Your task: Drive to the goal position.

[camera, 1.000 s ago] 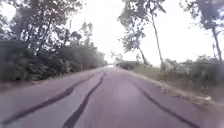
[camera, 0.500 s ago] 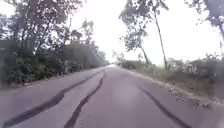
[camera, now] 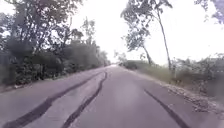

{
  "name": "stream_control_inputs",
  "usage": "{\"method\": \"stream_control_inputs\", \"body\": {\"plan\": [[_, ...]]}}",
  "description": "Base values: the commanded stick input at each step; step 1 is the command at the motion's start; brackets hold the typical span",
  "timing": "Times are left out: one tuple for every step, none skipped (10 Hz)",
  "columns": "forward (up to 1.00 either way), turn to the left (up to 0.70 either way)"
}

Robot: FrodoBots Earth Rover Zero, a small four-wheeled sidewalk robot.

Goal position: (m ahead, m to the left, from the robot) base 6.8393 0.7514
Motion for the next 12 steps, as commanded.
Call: {"method": "stream_control_inputs", "body": {"plan": [[1.0,0.0],[1.0,0.0],[1.0,-0.12],[1.0,-0.31],[1.0,-0.2],[1.0,-0.03],[1.0,0.0],[1.0,0.0],[1.0,0.0],[1.0,0.0],[1.0,0.0],[1.0,0.0]]}}
